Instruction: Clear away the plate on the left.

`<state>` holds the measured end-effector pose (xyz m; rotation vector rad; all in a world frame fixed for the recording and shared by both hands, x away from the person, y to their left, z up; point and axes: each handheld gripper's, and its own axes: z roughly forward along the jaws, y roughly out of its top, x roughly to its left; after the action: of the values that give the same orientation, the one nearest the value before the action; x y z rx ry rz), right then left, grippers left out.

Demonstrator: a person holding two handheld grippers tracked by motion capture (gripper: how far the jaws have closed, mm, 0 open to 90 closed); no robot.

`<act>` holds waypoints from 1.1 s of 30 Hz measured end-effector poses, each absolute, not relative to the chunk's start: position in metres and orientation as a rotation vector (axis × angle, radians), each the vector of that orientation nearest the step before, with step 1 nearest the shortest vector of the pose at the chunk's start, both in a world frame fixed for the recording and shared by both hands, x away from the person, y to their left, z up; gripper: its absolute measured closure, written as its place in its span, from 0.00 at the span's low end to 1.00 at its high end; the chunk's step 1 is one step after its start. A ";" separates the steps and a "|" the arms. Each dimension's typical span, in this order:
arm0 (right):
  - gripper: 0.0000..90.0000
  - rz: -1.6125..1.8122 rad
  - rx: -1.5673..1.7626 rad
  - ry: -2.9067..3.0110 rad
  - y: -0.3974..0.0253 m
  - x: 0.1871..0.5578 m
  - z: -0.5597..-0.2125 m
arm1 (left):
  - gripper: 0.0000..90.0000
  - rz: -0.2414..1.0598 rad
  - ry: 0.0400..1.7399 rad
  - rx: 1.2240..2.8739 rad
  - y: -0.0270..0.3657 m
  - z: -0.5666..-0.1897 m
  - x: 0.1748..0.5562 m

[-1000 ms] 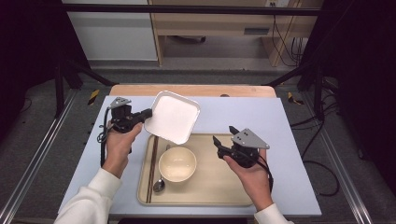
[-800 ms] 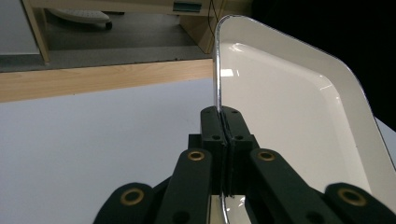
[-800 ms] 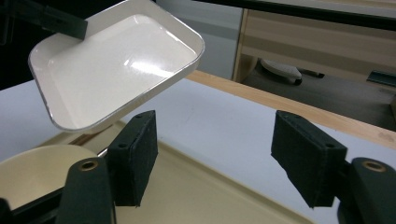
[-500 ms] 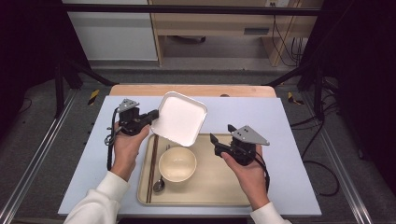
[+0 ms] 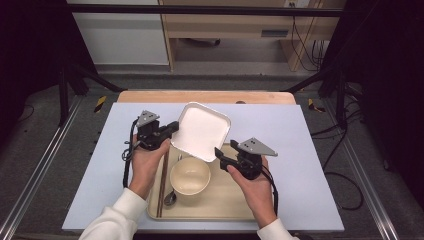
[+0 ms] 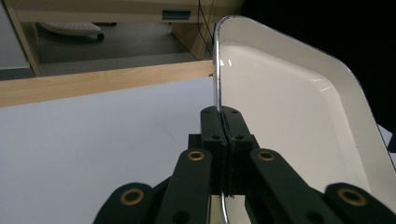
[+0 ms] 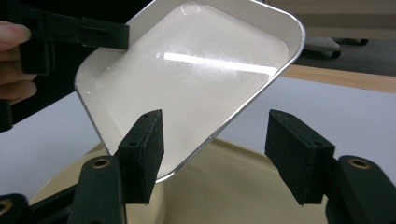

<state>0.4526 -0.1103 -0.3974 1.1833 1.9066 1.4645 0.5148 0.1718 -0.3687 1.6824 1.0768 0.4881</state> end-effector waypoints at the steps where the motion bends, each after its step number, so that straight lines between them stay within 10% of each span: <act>1: 0.44 1.462 1.207 1.903 -0.110 0.456 -0.399 | 0.99 0.493 1.073 1.685 0.168 -0.370 0.515; 33: 0.96 1.441 1.447 1.811 -0.131 0.481 -0.383 | 0.96 0.439 1.076 1.651 0.146 -0.381 0.497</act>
<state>0.4812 -0.1313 -0.3831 1.4474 1.8109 1.4410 0.4966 0.1457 -0.3811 1.6514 1.0764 0.4388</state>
